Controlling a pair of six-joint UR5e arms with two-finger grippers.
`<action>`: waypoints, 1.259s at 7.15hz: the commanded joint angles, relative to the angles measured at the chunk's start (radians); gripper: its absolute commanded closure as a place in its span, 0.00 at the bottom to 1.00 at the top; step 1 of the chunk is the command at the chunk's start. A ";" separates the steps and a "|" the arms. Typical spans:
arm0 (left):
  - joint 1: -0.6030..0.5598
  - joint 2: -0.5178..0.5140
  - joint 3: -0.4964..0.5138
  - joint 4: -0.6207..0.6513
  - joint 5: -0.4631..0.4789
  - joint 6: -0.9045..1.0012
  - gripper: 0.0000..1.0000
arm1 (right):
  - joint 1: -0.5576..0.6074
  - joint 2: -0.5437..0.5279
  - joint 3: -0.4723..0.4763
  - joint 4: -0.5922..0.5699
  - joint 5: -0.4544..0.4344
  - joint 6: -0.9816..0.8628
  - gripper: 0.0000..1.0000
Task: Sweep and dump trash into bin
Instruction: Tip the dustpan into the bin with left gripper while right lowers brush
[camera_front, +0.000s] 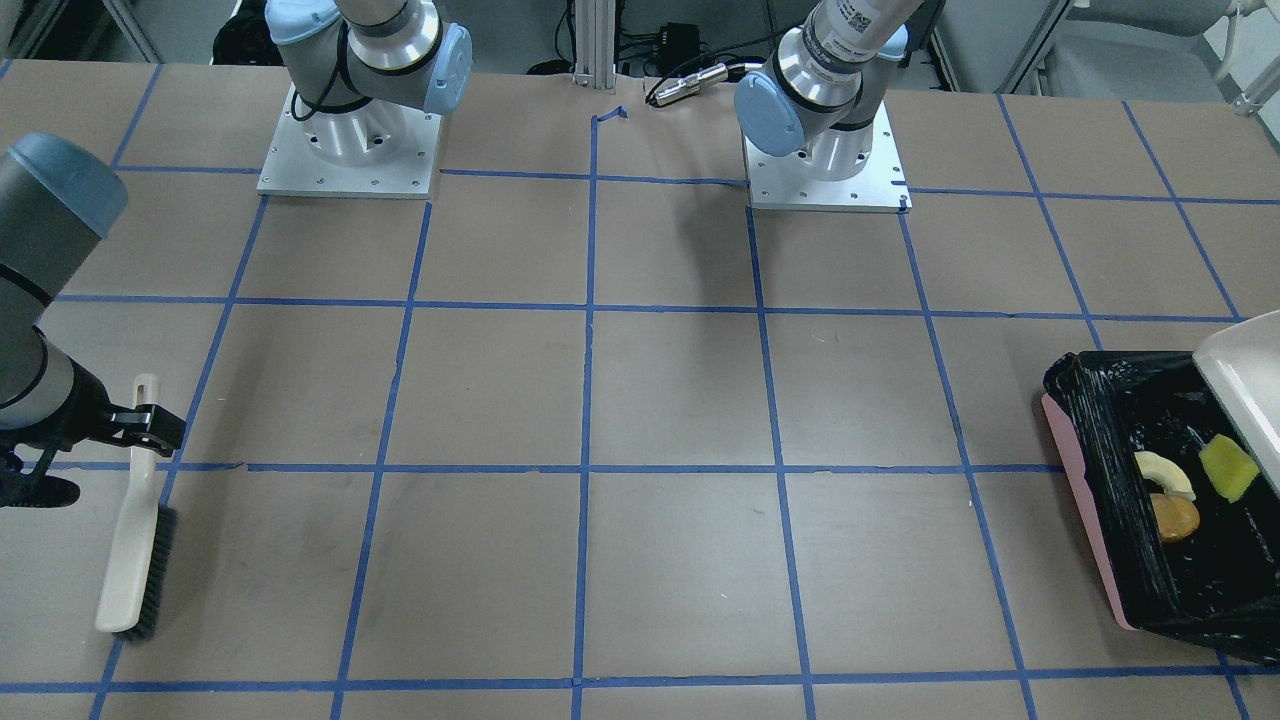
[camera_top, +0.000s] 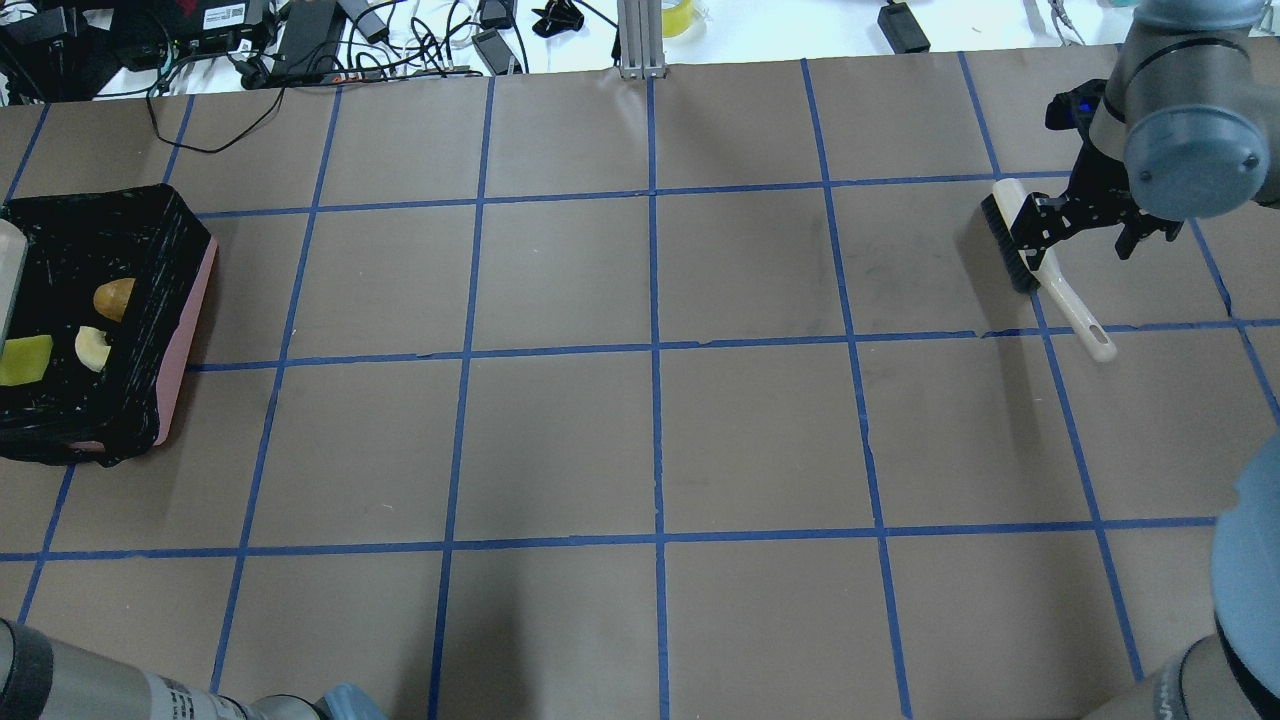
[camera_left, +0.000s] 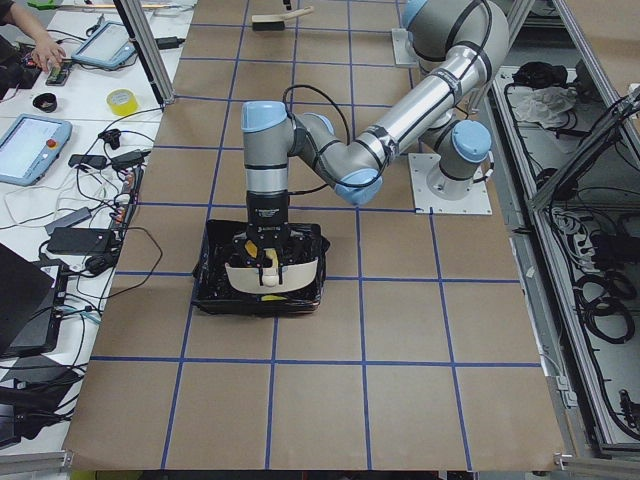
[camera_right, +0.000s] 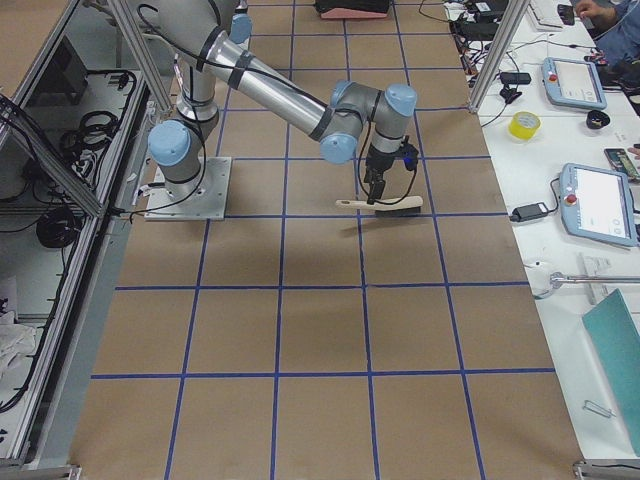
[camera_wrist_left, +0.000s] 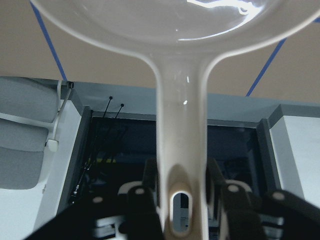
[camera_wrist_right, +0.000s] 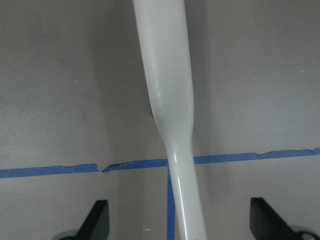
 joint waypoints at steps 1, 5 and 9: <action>-0.014 0.003 0.036 -0.051 -0.073 0.055 1.00 | 0.013 -0.018 -0.004 0.012 0.027 0.001 0.00; 0.032 0.043 0.109 -0.381 -0.463 -0.058 1.00 | 0.016 -0.017 -0.004 0.009 0.030 0.001 0.00; -0.156 -0.006 0.081 -0.497 -0.653 -0.301 1.00 | 0.119 -0.032 -0.112 0.056 0.068 0.181 0.00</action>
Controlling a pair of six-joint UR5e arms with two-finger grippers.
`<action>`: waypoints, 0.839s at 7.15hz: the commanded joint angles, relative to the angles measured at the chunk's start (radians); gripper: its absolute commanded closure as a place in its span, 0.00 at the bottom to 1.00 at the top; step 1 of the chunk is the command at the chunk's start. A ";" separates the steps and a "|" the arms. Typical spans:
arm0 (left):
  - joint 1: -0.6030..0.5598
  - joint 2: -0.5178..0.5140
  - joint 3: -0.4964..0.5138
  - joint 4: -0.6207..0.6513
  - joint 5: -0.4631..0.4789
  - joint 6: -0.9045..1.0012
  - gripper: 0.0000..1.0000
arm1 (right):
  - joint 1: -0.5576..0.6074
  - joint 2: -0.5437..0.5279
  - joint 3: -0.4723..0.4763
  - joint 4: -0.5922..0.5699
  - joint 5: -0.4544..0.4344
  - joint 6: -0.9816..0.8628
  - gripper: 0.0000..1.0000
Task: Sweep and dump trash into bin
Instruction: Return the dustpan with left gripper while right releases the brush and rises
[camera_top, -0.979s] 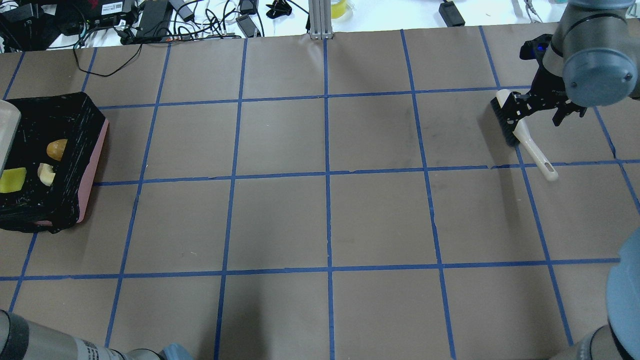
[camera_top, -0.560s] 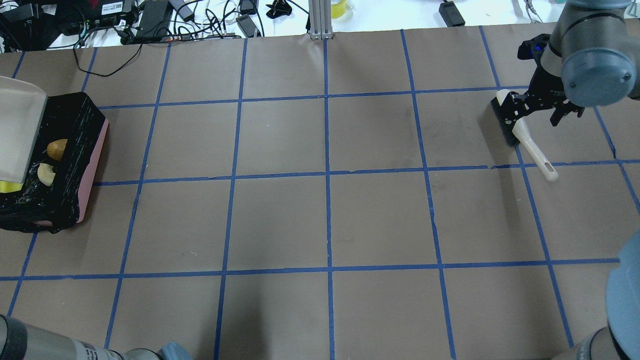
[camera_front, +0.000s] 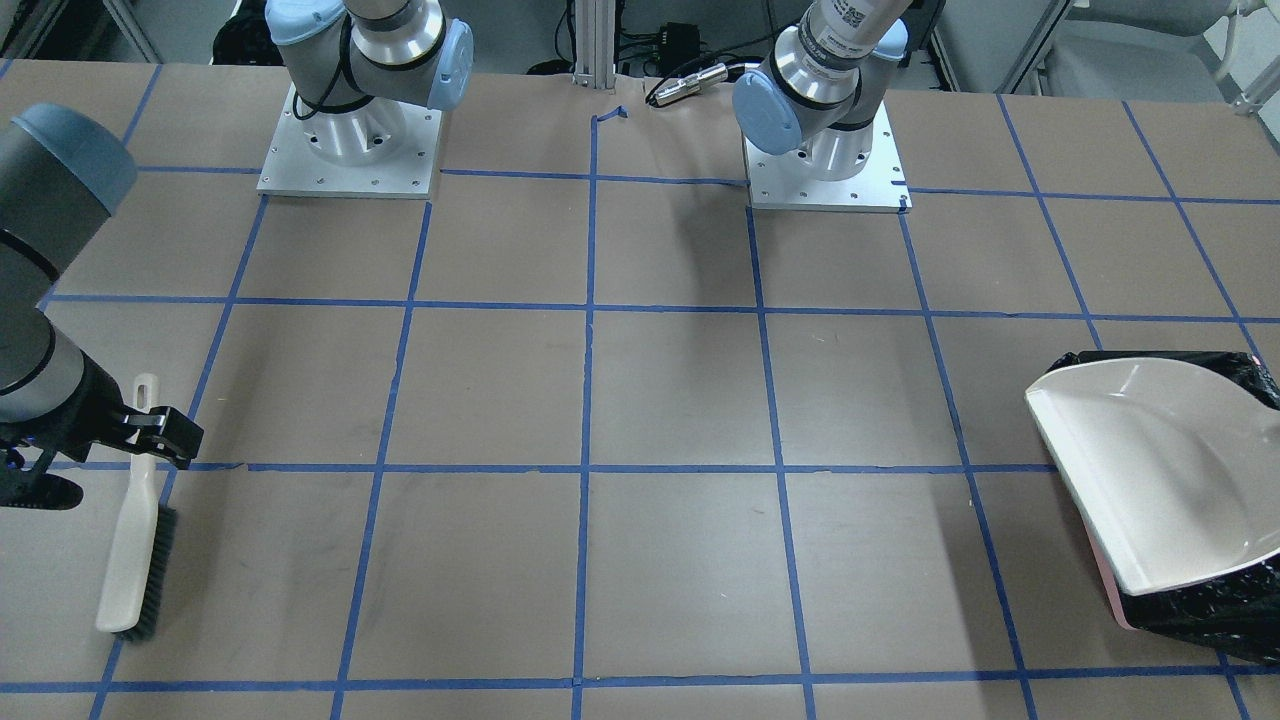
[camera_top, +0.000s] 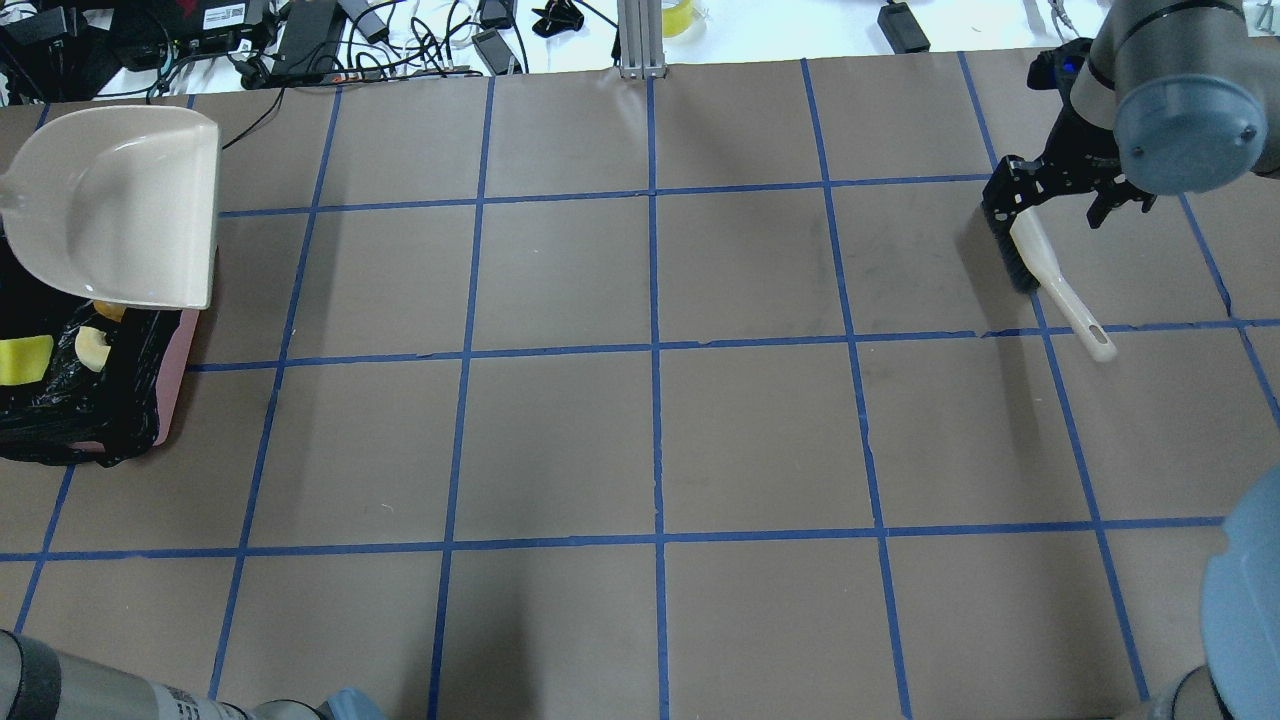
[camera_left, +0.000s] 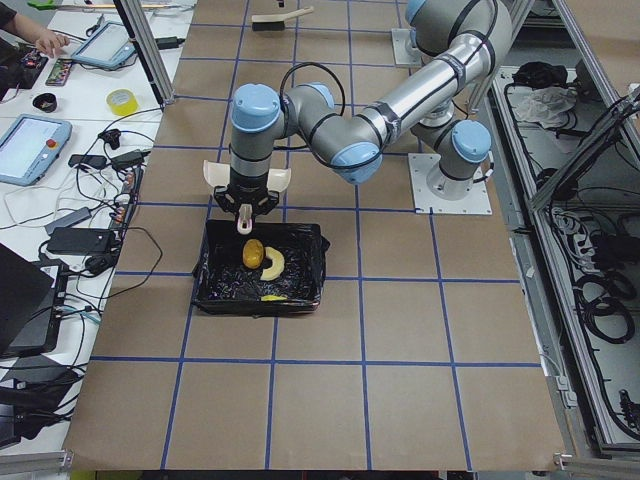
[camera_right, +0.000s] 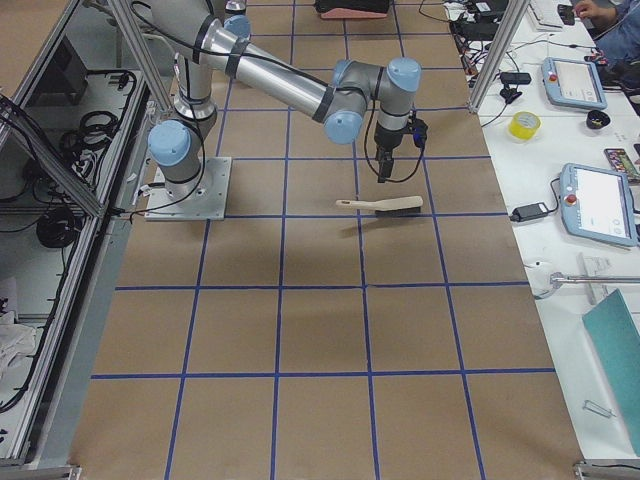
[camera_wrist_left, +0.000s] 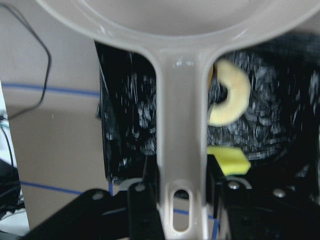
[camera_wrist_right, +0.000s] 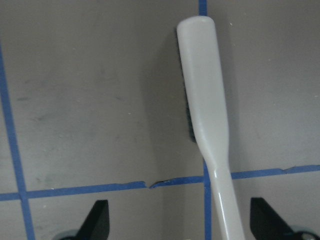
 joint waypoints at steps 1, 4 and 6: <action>-0.191 -0.042 -0.014 -0.009 -0.030 -0.205 1.00 | 0.100 -0.025 -0.092 0.107 0.025 0.165 0.00; -0.337 -0.155 -0.034 0.053 -0.030 -0.332 1.00 | 0.240 -0.076 -0.119 0.140 0.015 0.342 0.00; -0.391 -0.231 -0.037 0.099 -0.026 -0.331 1.00 | 0.268 -0.093 -0.110 0.146 0.018 0.371 0.00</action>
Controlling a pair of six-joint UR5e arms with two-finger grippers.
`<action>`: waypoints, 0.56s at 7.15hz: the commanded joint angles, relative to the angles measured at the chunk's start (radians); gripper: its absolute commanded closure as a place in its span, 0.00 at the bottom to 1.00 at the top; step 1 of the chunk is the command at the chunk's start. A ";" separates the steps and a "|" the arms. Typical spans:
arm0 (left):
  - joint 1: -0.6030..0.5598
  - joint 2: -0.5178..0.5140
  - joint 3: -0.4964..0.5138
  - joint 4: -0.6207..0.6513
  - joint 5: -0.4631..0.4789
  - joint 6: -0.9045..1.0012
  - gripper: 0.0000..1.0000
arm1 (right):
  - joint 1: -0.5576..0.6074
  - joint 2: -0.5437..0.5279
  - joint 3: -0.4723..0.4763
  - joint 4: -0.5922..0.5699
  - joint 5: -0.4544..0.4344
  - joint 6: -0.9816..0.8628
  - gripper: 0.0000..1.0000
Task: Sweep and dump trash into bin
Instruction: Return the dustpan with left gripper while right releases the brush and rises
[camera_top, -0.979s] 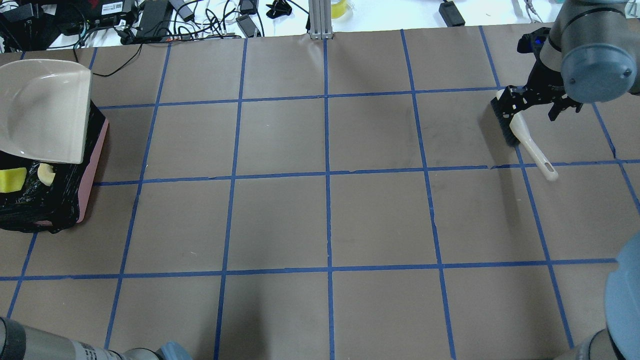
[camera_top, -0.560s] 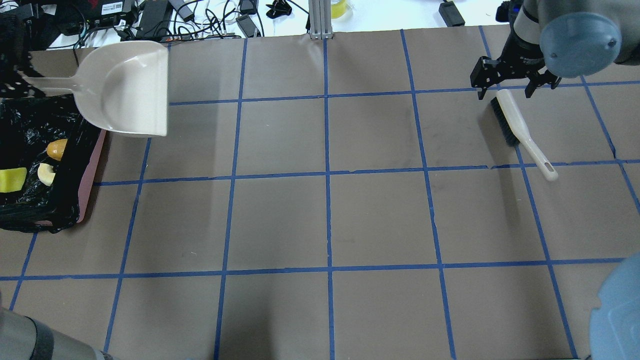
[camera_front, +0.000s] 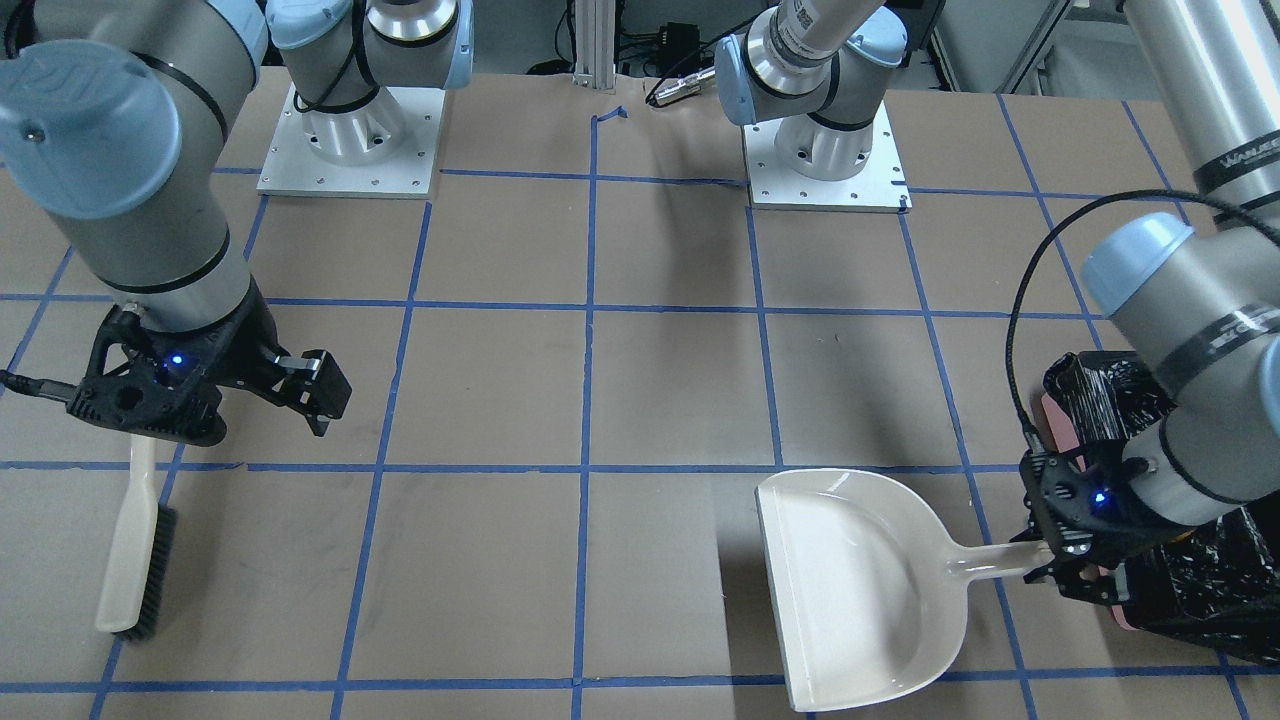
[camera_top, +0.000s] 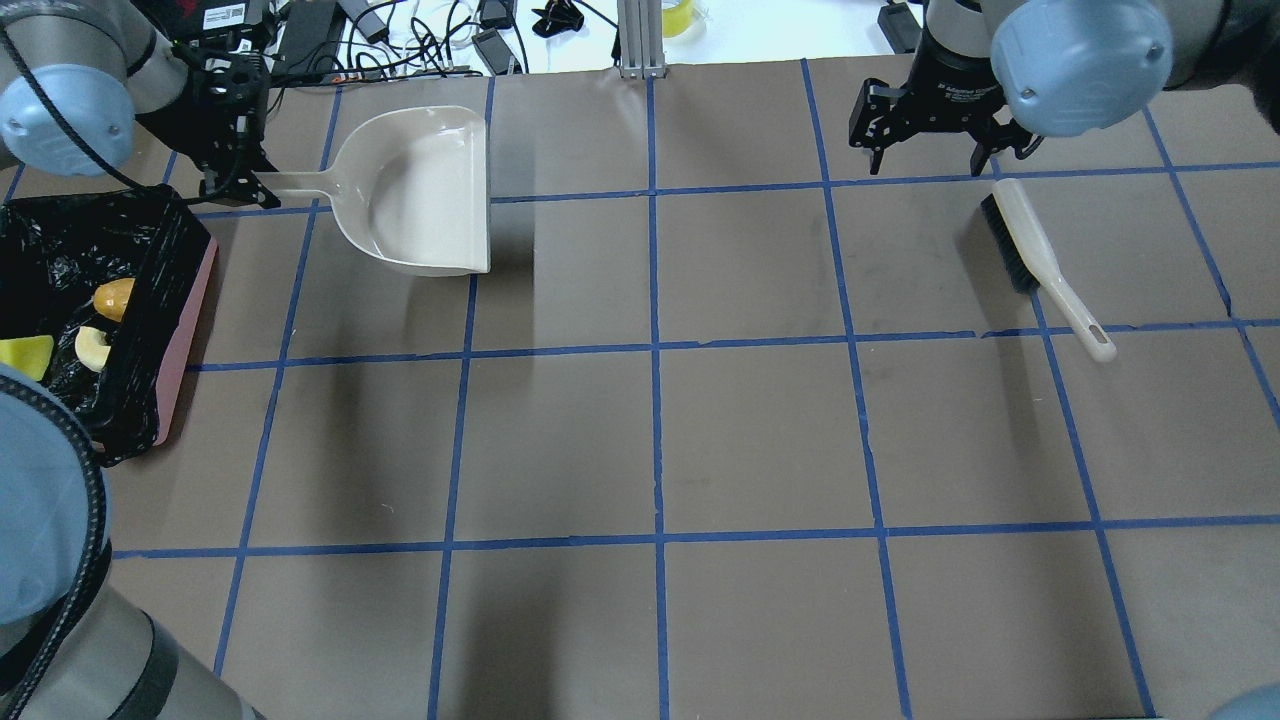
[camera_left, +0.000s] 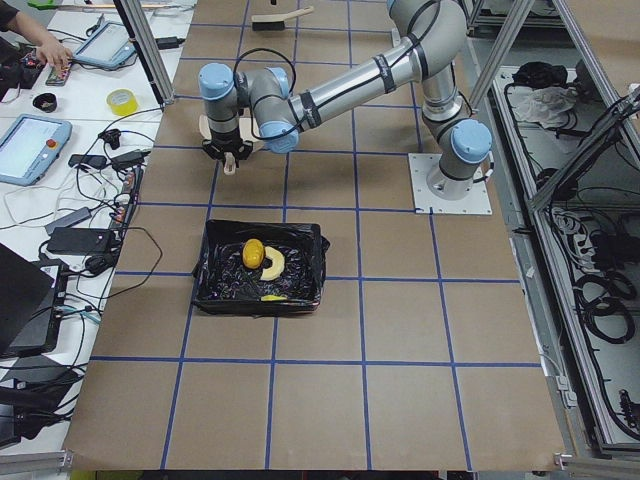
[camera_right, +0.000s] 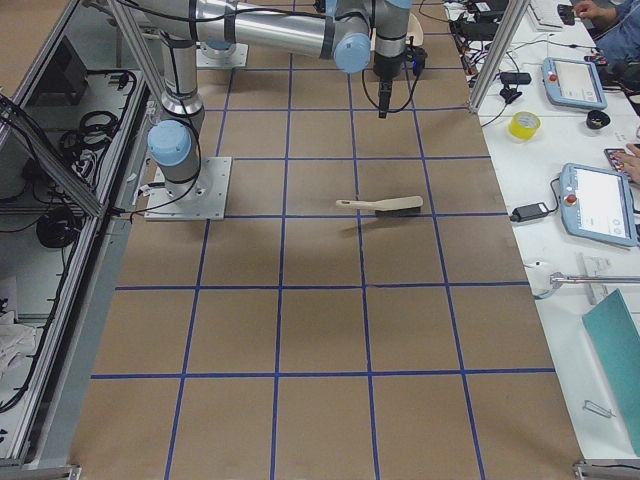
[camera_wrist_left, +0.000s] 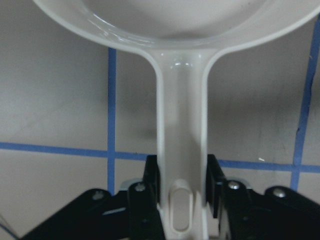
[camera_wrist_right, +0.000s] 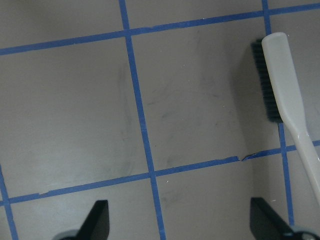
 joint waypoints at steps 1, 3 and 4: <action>-0.050 -0.046 -0.020 0.024 0.014 0.000 1.00 | 0.027 -0.015 0.008 0.005 0.001 0.020 0.00; -0.050 -0.031 -0.063 0.042 0.028 0.012 1.00 | 0.027 -0.015 0.008 0.006 0.001 0.018 0.00; -0.050 -0.034 -0.077 0.046 0.041 0.021 1.00 | 0.027 -0.015 0.008 0.006 0.006 0.018 0.00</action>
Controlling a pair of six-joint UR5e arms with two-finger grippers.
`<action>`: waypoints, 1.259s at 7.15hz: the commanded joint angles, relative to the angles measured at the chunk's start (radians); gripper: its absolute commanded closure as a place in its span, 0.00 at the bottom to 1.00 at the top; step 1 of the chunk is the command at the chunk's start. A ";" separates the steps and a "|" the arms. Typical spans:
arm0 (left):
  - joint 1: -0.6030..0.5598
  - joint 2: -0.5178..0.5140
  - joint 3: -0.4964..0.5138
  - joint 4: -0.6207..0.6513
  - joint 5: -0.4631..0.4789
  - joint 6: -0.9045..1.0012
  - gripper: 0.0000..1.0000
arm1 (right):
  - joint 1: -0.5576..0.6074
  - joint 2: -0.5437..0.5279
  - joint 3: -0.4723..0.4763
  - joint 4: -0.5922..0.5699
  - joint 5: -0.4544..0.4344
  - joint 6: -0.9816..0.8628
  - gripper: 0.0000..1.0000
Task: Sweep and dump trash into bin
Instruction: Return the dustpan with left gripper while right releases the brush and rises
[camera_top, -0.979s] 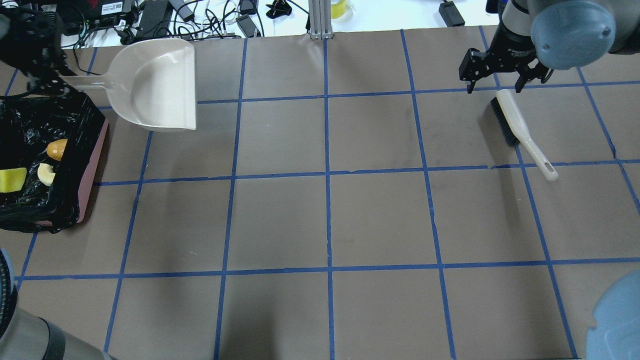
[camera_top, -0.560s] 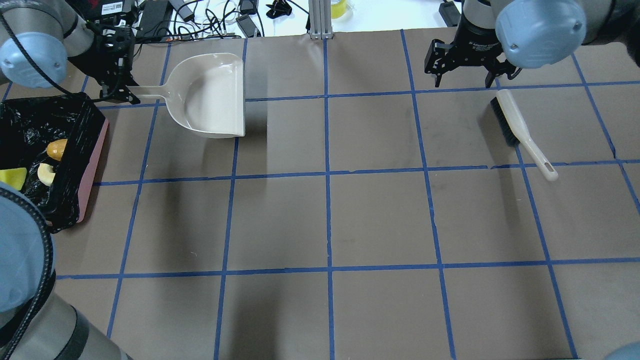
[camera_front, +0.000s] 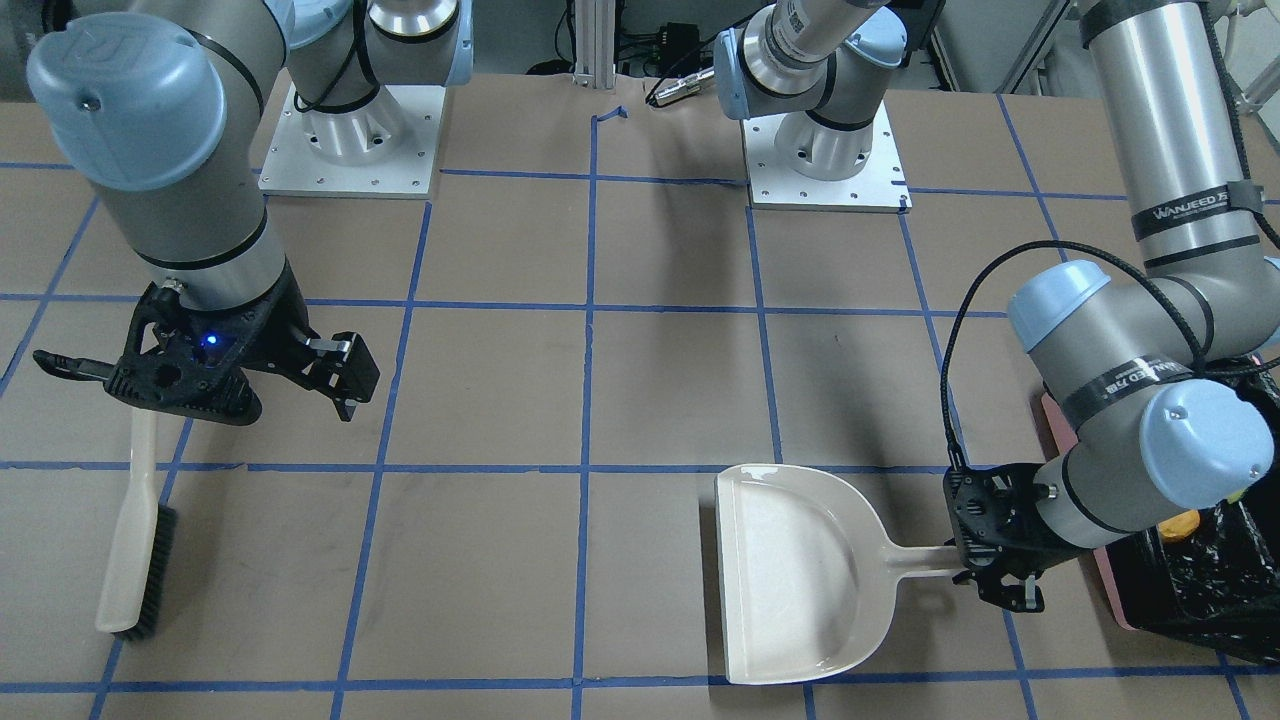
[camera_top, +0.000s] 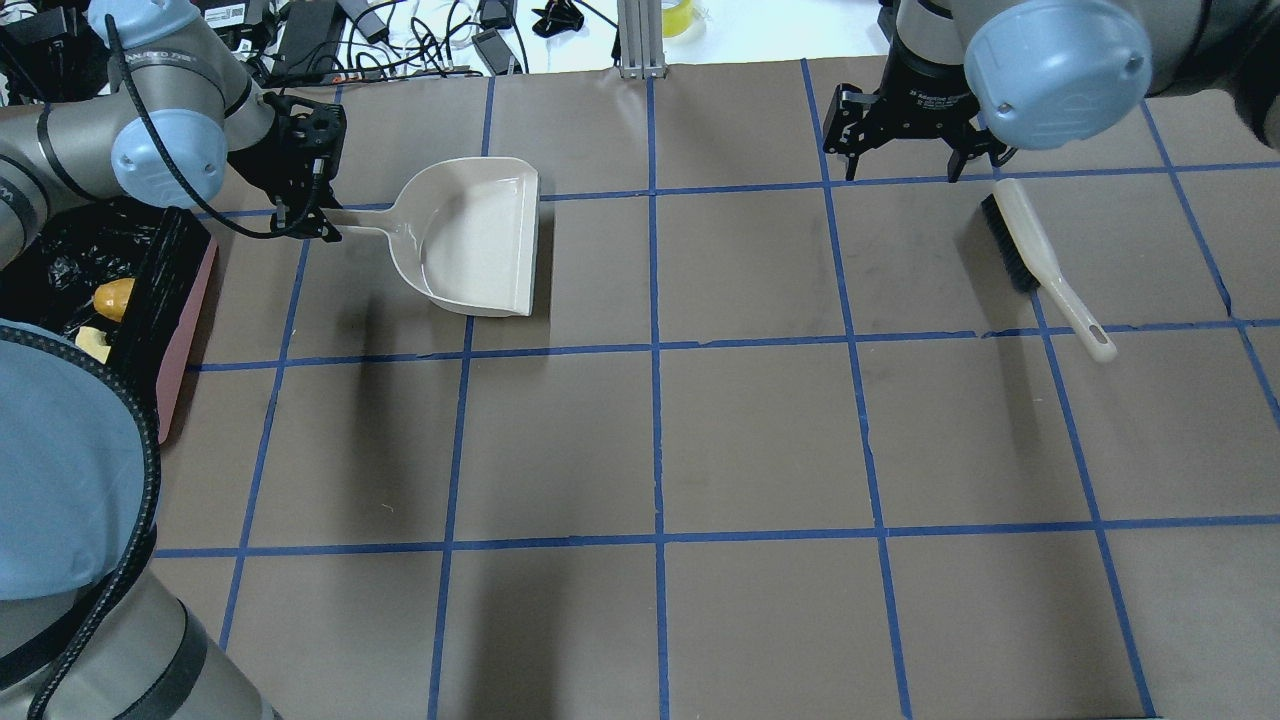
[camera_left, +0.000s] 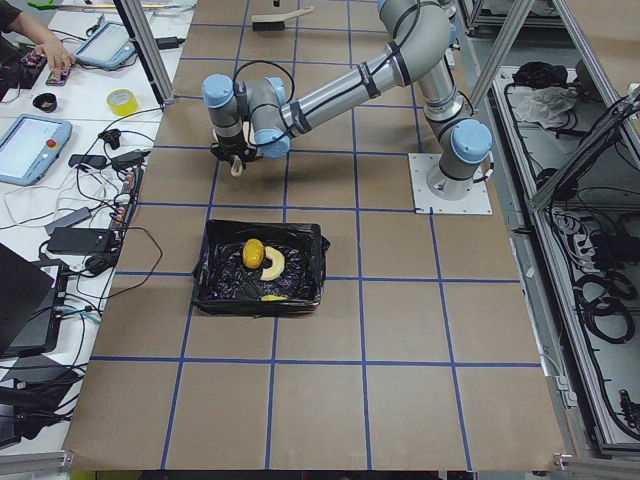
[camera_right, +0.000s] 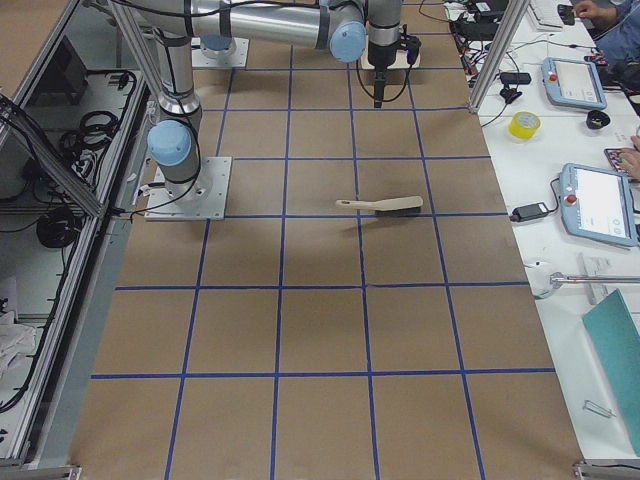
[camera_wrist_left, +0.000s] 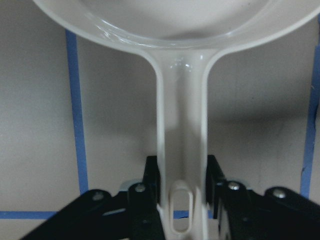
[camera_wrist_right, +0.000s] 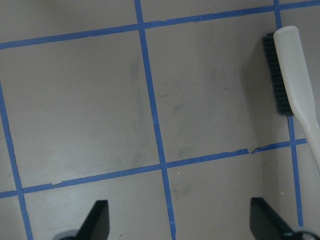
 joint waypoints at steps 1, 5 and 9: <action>-0.001 0.007 -0.035 0.030 0.016 0.012 1.00 | 0.001 0.000 0.000 0.012 0.005 0.000 0.00; -0.001 0.007 -0.097 0.096 0.065 0.012 0.81 | 0.001 -0.004 0.000 0.036 0.007 0.000 0.00; -0.001 0.022 -0.105 0.092 0.052 -0.004 0.00 | 0.001 -0.004 0.000 0.039 0.007 0.000 0.00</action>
